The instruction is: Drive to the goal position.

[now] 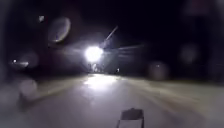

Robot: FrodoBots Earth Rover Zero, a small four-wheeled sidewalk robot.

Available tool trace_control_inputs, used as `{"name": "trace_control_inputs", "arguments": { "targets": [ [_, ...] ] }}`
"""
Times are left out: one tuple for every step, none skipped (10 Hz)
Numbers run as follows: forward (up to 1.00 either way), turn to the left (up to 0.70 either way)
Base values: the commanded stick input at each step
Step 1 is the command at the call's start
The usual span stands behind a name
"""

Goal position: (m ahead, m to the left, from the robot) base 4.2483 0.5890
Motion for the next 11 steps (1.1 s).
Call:
{"name": "trace_control_inputs", "arguments": {
  "targets": [
    [1.0, 0.16],
    [1.0, 0.15],
    [1.0, 0.11],
    [1.0, 0.08],
    [1.0, 0.1],
    [1.0, 0.16],
    [1.0, 0.17],
    [1.0, 0.18],
    [1.0, 0.19],
    [1.0, 0.19],
    [1.0, 0.18]
  ]
}}
